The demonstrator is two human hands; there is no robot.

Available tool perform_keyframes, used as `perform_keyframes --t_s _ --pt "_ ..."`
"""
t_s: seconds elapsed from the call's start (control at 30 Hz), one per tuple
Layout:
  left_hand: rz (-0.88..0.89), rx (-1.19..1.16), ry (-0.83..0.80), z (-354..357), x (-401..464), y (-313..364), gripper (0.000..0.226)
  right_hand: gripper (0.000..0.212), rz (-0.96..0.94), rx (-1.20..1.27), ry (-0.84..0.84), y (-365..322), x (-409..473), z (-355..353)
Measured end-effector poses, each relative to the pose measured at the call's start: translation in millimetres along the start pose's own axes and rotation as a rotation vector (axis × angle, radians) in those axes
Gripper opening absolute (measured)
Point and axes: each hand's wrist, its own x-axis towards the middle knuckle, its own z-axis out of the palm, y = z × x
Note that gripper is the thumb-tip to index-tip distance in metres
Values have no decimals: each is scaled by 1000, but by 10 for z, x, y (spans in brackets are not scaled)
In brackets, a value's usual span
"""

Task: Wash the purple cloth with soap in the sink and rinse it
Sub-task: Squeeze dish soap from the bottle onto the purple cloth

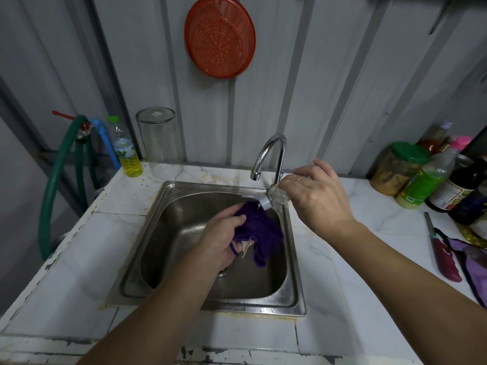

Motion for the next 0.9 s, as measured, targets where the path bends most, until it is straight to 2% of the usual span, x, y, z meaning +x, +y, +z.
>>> perform_keyframes --t_s 0.23,0.4,0.53,0.67,0.9 --pt "-4 -14 6 15 -27 -1 36 29 113 42 -29 -16 -78 44" --pt "-9 -12 -4 7 -53 -8 40 37 319 241 -125 -43 -331 127" --pt "-6 -8 -5 11 -72 -17 42 33 604 409 -165 -90 -682 220" --pt "-8 4 1 11 -84 -36 42 32 915 465 -263 -117 -1090 284" --pt "-8 2 11 32 -71 -97 43 31 1205 542 -317 -203 -1552 324"
